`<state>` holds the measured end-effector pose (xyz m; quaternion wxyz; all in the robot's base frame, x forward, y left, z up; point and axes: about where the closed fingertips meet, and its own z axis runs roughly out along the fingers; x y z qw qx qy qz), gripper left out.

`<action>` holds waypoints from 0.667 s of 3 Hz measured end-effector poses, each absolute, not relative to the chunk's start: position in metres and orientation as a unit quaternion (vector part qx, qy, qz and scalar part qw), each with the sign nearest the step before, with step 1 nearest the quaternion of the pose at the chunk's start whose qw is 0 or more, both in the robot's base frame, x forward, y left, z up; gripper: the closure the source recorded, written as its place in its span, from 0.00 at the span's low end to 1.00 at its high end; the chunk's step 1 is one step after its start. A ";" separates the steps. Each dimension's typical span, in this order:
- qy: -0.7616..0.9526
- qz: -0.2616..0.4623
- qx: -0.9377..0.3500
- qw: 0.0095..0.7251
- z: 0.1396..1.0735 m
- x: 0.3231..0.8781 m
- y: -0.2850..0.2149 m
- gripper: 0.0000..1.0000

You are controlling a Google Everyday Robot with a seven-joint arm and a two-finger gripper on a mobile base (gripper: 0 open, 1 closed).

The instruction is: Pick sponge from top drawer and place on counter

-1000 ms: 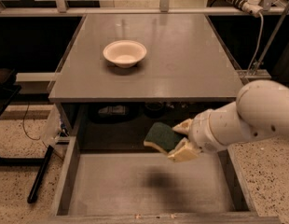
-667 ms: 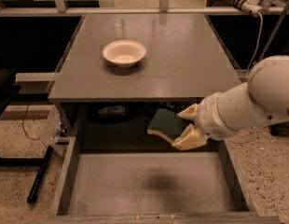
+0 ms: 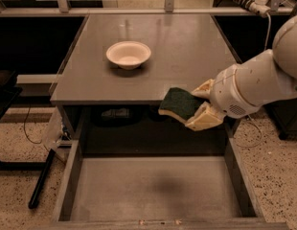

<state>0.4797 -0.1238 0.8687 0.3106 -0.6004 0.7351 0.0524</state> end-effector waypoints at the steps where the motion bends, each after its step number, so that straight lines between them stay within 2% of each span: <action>1: 0.737 0.042 -0.575 0.352 0.891 0.509 -0.147 1.00; 2: 0.747 0.037 -0.535 0.394 0.914 0.557 -0.180 1.00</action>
Offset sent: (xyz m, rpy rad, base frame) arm 0.1401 -0.1045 0.0753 0.2048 -0.1992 -0.2414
